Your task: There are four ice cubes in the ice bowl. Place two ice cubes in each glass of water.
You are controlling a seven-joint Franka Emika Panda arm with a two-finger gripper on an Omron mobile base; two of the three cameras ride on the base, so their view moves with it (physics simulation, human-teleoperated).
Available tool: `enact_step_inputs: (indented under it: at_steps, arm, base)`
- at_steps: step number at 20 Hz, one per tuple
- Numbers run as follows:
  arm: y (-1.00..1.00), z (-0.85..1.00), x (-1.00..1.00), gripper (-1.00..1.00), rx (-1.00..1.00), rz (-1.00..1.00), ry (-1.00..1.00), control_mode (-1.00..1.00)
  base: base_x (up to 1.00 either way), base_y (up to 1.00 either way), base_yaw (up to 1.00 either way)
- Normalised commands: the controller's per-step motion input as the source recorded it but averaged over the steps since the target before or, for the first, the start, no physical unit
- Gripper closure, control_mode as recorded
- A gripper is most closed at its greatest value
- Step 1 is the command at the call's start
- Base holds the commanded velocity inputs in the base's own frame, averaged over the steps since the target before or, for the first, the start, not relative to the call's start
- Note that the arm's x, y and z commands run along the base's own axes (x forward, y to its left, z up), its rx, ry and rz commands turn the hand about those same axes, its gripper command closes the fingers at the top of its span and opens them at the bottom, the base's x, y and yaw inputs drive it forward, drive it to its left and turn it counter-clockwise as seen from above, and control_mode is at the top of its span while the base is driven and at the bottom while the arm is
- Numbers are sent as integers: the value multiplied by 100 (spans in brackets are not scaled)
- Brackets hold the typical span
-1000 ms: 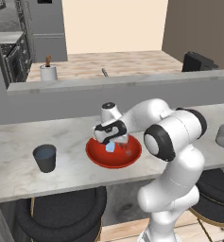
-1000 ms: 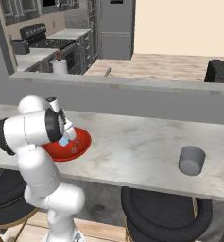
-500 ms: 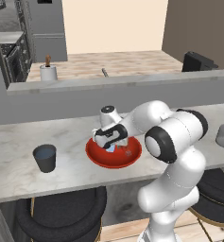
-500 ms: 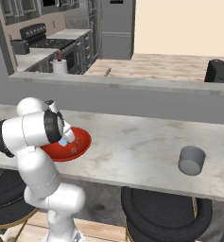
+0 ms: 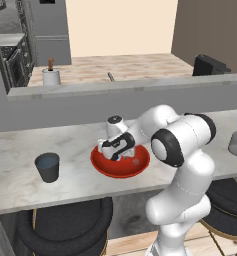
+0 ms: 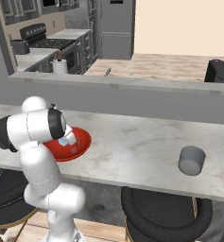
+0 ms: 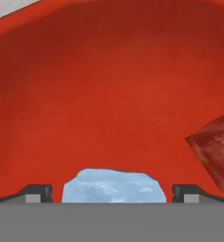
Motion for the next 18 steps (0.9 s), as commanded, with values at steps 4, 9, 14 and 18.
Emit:
enact_step_inputs:
  at_steps: [4, 9, 14, 18]
  arm:
    - [3, -29, 23, -100, 0, 0, 0, -100]
    - [7, -18, -1, 100, 0, -1, 0, -100]
    - [0, -15, -1, 100, 0, -4, 0, -100]
    - [0, -3, -7, 100, 0, -8, 0, -100]
  base:
    - [0, 0, 0]
    - [0, 0, 0]
    - [0, 0, 0]
    - [0, 0, 0]
